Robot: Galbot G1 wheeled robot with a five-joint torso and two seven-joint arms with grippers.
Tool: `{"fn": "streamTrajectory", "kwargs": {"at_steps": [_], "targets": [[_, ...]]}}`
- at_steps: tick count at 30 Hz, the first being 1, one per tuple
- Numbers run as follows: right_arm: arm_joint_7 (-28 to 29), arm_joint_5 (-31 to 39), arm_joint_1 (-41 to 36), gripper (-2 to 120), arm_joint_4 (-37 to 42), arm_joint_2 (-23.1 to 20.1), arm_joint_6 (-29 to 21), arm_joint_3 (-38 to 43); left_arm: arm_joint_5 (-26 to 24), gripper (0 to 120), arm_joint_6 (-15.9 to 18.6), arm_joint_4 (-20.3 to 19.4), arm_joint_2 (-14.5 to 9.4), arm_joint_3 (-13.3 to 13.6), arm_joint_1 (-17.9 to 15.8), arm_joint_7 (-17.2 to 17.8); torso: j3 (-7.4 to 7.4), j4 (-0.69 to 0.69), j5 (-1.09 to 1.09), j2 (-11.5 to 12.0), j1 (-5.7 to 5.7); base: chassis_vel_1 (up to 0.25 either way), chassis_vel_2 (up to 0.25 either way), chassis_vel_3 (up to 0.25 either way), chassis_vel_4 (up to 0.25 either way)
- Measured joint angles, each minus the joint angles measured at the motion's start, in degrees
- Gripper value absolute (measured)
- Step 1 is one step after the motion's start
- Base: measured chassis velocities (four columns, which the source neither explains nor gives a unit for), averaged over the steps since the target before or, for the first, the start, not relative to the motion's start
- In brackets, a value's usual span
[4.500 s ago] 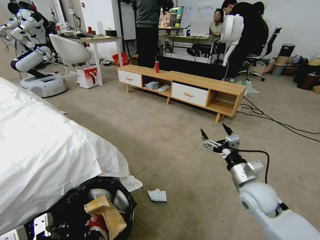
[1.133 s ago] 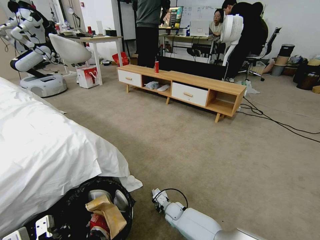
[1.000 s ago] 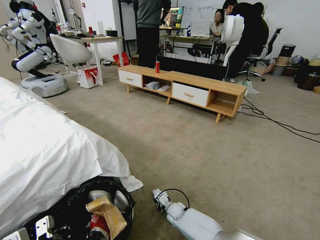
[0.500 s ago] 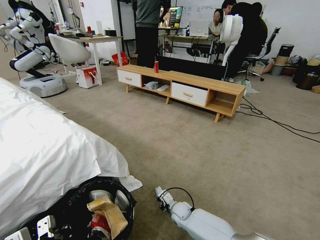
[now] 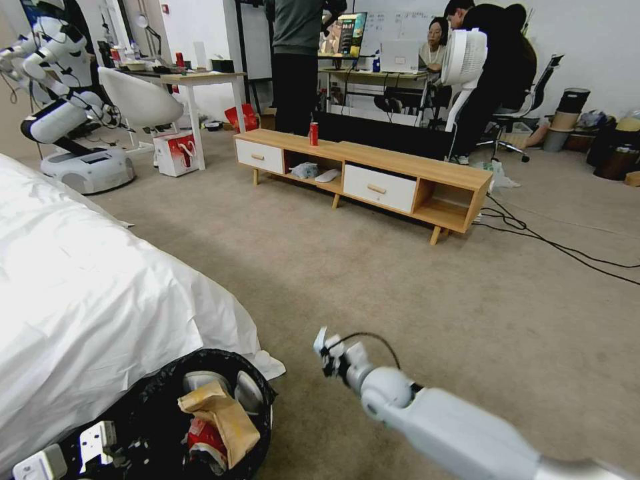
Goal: Pick up the trash bin and place the garbage on the floor into it.
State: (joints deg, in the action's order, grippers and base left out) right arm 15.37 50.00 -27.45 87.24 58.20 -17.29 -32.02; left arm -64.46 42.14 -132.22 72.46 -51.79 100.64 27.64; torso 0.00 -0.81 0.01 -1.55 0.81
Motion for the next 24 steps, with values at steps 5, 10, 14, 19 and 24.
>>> {"fn": "streamTrajectory", "kwargs": {"at_steps": [5, 10, 14, 19, 24], "targets": [[0.6, 4.0, 0.7, 0, 11.6, -3.6, -0.2, 4.3, -0.3, 0, 0.0, -0.4, -0.4, 0.3, -0.3, 0.1, 0.0, 0.01, 0.0, 0.0, 0.0, 0.0, 0.0, 0.0, 0.0], [1.0, 7.6, 1.1, 0, 19.8, -6.1, -0.8, 7.4, -1.5, 0, 0.0, -1.0, -0.8, 0.6, -0.4, 0.5, 0.0, 0.01, -0.01, 0.0, 0.0, 0.0, 0.0, 0.0, 0.0], [0.4, 10.9, 1.8, 0, 26.0, -7.3, 0.5, 8.8, -3.5, 0, 0.0, -1.4, -1.3, 1.1, -0.9, 1.1, 0.0, 0.01, 0.0, 0.0, 0.0, 0.0, 0.0, 0.0, 0.0], [-0.8, 13.8, 3.3, 0, 30.0, -7.3, 2.9, 8.8, -3.5, 0, 0.0, -1.4, -1.7, 1.4, -1.0, 1.2, 0.0, 0.02, -0.01, 0.0, 0.0, 0.0, 0.0, 0.0, 0.0], [-1.3, 19.5, 7.2, 0, 34.1, -6.9, 3.6, 6.7, -3.5, 0, 0.0, -1.6, -2.1, 1.3, -1.0, 1.2, 0.0, 0.01, -0.01, 0.0, 0.0, 0.0, 0.0, 0.0, 0.0]]}}
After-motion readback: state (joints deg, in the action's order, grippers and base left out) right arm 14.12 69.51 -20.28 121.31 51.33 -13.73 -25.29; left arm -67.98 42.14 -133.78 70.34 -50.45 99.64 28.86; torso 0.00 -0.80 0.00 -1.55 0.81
